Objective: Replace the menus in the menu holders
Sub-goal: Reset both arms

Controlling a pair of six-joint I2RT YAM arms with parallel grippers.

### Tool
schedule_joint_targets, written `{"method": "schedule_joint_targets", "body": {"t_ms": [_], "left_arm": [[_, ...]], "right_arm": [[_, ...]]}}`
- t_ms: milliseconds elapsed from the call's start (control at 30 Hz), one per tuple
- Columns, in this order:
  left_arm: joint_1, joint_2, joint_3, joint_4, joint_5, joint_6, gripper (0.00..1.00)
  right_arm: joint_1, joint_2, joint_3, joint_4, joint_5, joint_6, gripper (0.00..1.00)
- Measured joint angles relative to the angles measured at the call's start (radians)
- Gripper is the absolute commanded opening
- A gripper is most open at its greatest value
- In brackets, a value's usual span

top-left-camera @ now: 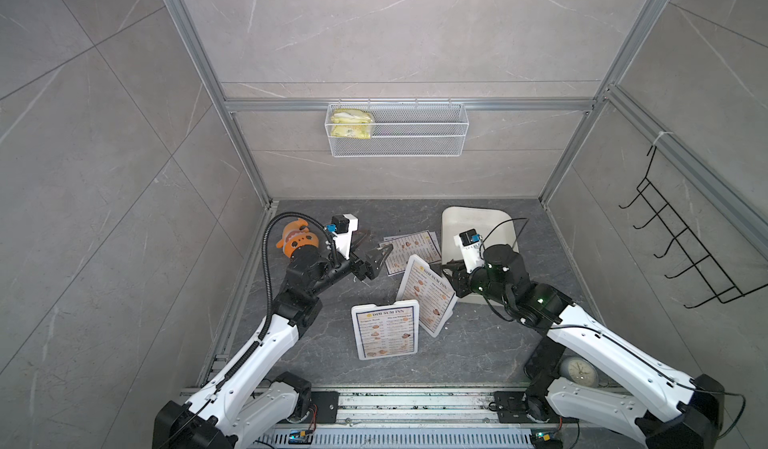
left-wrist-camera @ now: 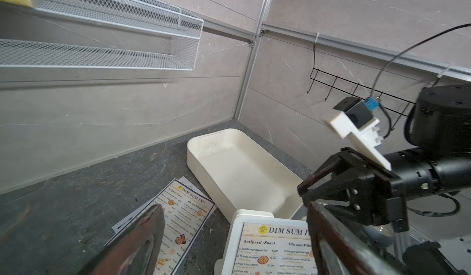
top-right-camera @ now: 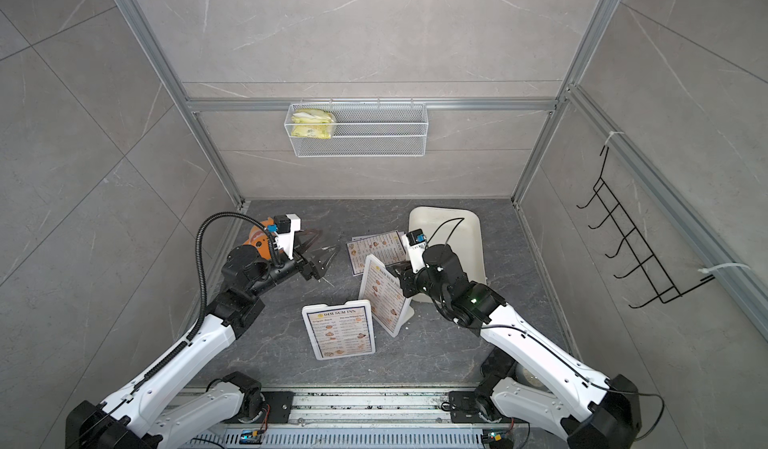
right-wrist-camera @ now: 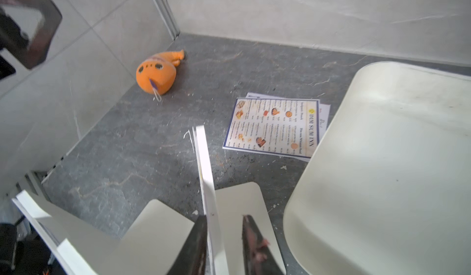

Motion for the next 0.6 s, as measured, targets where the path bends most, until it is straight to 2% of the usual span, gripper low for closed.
{"method": "schedule_joint_targets", "body": {"t_ms": [67, 233, 333, 500, 600], "left_arm": [[0.0, -0.036, -0.01, -0.024, -0.101, 0.015, 0.99], [0.006, -0.13, -0.107, -0.051, -0.492, 0.032, 1.0], [0.023, -0.167, -0.223, -0.051, -0.699, 0.053, 1.0], [0.095, -0.151, -0.401, -0.058, -0.943, 0.045, 0.99], [0.128, -0.117, -0.463, -0.076, -1.04, 0.039, 1.0]], "right_arm": [[0.0, -0.053, 0.0, 0.015, 0.071, -0.026, 0.47], [-0.002, -0.129, -0.077, 0.169, 0.302, -0.121, 0.62], [-0.04, -0.132, -0.204, 0.29, 0.419, -0.177, 0.81], [-0.24, -0.08, -0.371, 0.419, 0.427, -0.171, 0.87], [-0.298, -0.015, -0.434, 0.509, 0.419, -0.167, 0.92]]}}
